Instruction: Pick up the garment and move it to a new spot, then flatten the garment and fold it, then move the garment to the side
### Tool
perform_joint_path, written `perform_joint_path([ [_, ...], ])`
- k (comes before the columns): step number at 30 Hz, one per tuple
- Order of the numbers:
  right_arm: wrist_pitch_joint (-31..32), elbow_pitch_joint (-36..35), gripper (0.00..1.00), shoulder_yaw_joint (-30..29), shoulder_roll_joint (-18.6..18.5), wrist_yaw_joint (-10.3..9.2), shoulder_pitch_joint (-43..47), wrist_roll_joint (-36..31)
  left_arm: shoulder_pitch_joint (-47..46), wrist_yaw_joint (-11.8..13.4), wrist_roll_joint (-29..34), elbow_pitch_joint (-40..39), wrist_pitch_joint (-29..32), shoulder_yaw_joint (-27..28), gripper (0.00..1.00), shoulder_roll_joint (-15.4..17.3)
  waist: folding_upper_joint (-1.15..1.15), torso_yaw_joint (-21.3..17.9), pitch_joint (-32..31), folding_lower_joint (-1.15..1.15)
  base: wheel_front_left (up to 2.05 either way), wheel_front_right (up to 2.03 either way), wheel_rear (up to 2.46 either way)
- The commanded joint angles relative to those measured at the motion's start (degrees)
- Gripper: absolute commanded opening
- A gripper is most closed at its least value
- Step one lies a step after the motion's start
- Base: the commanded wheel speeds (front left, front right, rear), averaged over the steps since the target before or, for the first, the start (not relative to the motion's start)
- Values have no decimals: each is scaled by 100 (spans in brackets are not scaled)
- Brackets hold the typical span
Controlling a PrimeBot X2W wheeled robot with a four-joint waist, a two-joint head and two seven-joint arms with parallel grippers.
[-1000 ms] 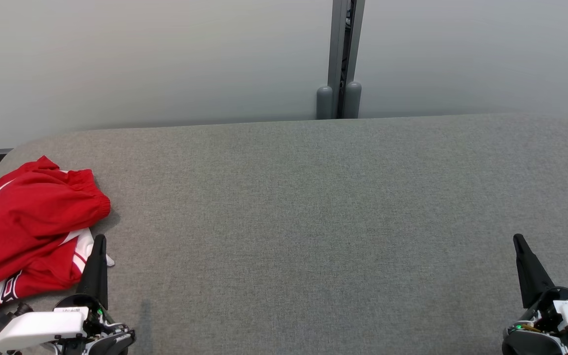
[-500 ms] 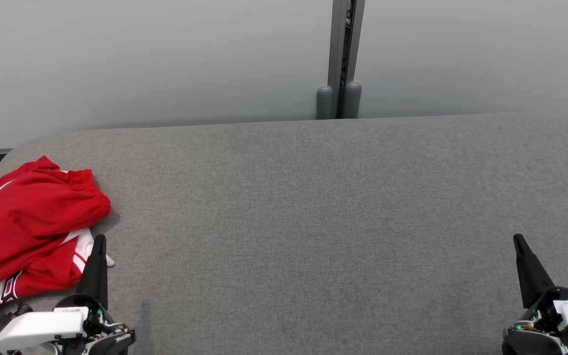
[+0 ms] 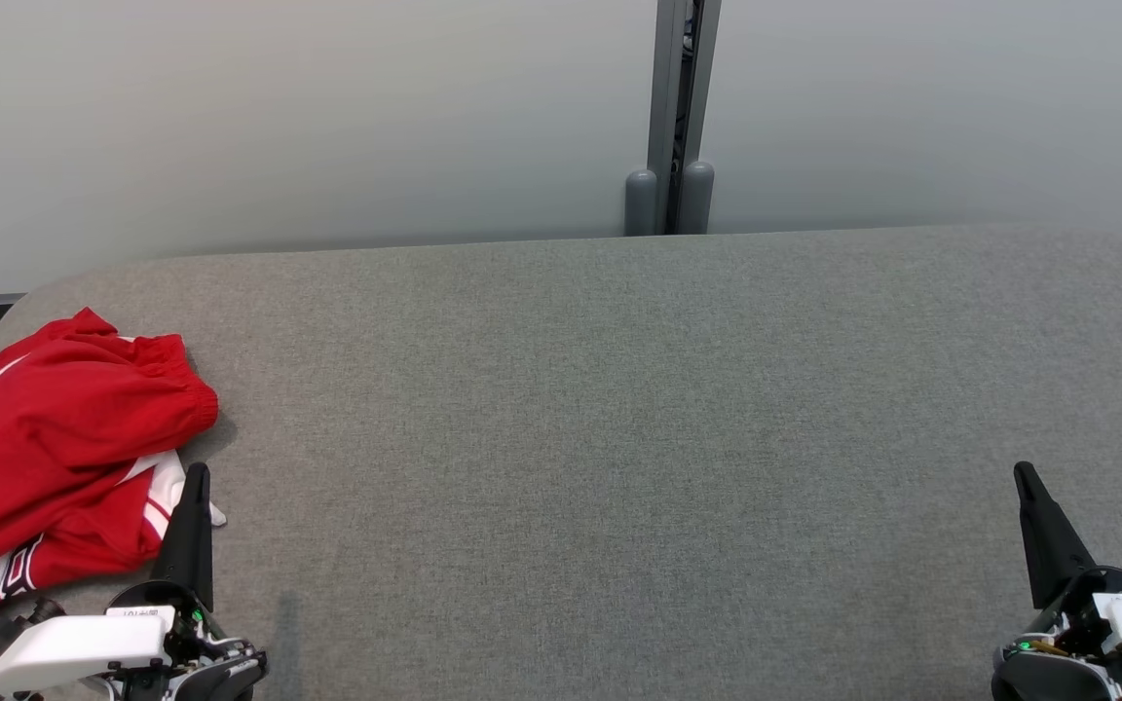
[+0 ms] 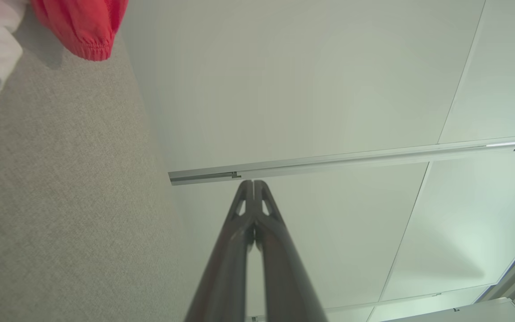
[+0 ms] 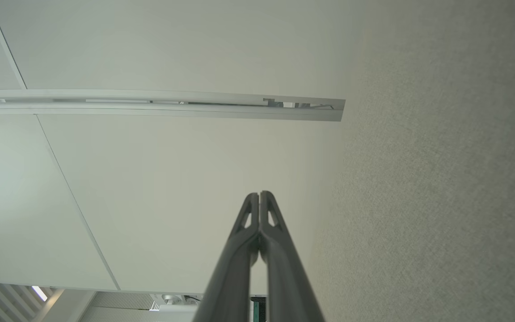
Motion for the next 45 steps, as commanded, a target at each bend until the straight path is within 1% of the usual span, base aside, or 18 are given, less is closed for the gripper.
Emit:
perform_joint_path([
  [1,12,4,0,-2,-28,16,-51,0,-123,-27,-9,-9,4,12,0,14,0,0,0,0,0,0,0],
  [31,11,4,0,-1,-28,16,-51,1,-124,-27,-8,-9,4,12,0,14,0,0,0,0,0,0,0],
  [32,0,15,100,1,4,0,8,0,13,1,0,15,0,-2,100,-2,0,0,0,0,0,0,0],
  [35,-18,90,100,3,50,-1,52,-13,63,3,-5,109,-13,-18,100,-29,0,0,1,0,0,0,0],
  [45,-294,111,100,54,-20,1,-112,-241,-195,1,24,116,-204,-150,100,-18,0,11,5,0,0,0,0],
])
